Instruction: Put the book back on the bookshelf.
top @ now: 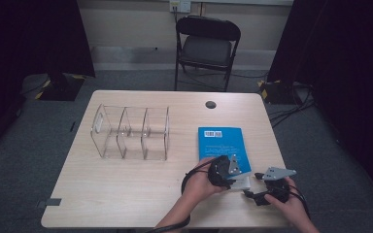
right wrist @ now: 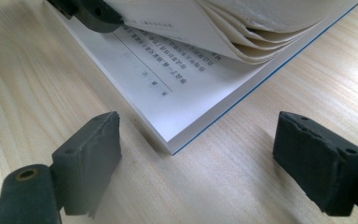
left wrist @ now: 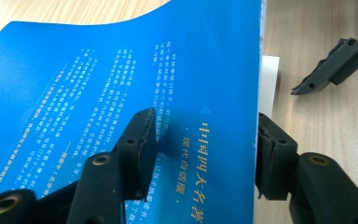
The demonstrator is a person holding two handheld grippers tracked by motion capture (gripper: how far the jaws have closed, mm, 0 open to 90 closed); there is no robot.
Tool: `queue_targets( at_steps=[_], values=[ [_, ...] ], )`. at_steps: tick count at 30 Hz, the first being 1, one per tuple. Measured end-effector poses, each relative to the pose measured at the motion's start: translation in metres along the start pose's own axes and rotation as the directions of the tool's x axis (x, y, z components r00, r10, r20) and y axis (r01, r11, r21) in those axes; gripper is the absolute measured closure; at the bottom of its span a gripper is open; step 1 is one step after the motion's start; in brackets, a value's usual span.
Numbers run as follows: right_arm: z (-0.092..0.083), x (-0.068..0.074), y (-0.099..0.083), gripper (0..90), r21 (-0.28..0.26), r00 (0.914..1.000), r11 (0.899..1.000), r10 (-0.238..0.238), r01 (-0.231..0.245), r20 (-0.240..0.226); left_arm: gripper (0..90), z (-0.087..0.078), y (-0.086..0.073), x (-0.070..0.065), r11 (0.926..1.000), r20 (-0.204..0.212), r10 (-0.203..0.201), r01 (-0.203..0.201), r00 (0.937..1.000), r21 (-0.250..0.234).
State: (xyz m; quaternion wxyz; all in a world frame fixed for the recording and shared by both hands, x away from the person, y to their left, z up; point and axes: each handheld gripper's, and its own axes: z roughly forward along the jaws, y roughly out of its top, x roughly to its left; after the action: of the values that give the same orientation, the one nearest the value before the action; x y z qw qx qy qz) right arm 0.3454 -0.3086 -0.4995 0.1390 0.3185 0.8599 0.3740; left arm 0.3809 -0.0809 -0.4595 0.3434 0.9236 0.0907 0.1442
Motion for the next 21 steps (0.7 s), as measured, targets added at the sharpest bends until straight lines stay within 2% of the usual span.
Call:
queue_targets(
  at_steps=[3,9,12,21],
  values=[
    [0.0,0.0,0.0,14.6,-0.001,1.0,1.0,-0.001,0.001,0.0,54.1,-0.003,0.001,0.0,1.0,0.007,-0.006,0.006,1.0,0.003],
    [0.0,0.0,0.0,14.6,0.0,1.0,1.0,0.0,0.0,0.0,59.1,-0.005,0.004,-0.001,0.9999,0.006,0.006,-0.006,1.0,0.012],
    [0.0,0.0,0.0,14.6,0.0,1.0,1.0,0.001,-0.001,0.0,62.1,-0.006,0.007,-0.002,0.9997,0.0,-0.003,0.003,1.0,0.024],
    [0.0,0.0,0.0,14.6,0.0,1.0,1.0,0.0,0.0,0.0,64.6,-0.009,0.012,0.001,0.9981,0.019,-0.011,0.01,0.9998,0.06]
  ],
)
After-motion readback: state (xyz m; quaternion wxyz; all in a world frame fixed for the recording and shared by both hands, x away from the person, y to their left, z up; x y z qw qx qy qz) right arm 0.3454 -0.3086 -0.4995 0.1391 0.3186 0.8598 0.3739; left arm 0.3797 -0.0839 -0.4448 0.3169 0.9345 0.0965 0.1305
